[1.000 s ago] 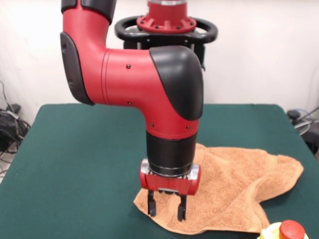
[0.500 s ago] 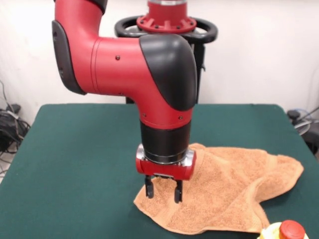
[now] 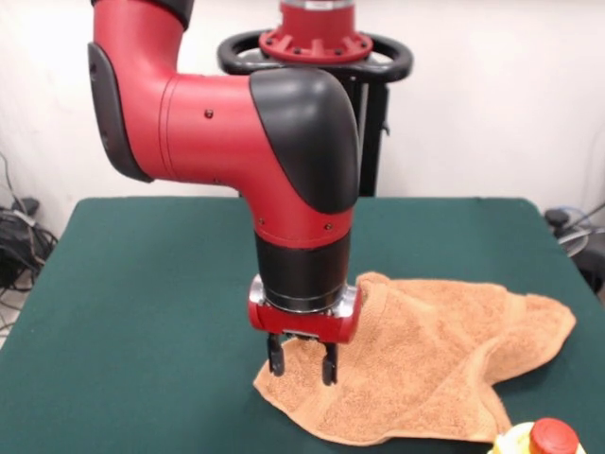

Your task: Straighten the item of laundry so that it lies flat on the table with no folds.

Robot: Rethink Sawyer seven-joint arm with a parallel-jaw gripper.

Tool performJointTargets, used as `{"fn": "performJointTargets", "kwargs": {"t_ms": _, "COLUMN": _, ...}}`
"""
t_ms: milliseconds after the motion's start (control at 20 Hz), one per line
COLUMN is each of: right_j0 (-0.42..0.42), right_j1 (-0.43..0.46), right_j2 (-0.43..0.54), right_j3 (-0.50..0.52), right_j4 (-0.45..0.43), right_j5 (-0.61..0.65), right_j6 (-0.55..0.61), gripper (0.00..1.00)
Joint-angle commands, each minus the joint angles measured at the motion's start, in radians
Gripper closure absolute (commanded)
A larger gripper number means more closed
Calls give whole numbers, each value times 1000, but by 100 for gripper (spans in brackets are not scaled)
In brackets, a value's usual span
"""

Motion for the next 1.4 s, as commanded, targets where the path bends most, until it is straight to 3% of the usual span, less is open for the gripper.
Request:
{"fn": "performJointTargets", "kwargs": {"t_ms": 50, "right_j0": 48, "right_j1": 117, "right_j2": 17, "right_j3": -69, "right_j4": -27, "right_j5": -22, "right_j6": 78, "gripper": 0}}
{"fn": "performJointTargets", "kwargs": {"t_ms": 400, "right_j0": 81, "right_j1": 245, "right_j2": 3, "right_j3": -237, "right_j4": -52, "right_j5": -67, "right_j6": 63, "gripper": 0}}
{"fn": "performJointTargets", "kwargs": {"t_ms": 650, "right_j0": 92, "right_j1": 288, "right_j2": 0, "right_j3": -318, "right_j4": -60, "right_j5": -63, "right_j6": 42, "gripper": 0}}
{"fn": "performJointTargets", "kwargs": {"t_ms": 1400, "right_j0": 86, "right_j1": 229, "right_j2": -11, "right_j3": -289, "right_j4": -59, "right_j5": -32, "right_j6": 38, "gripper": 0}}
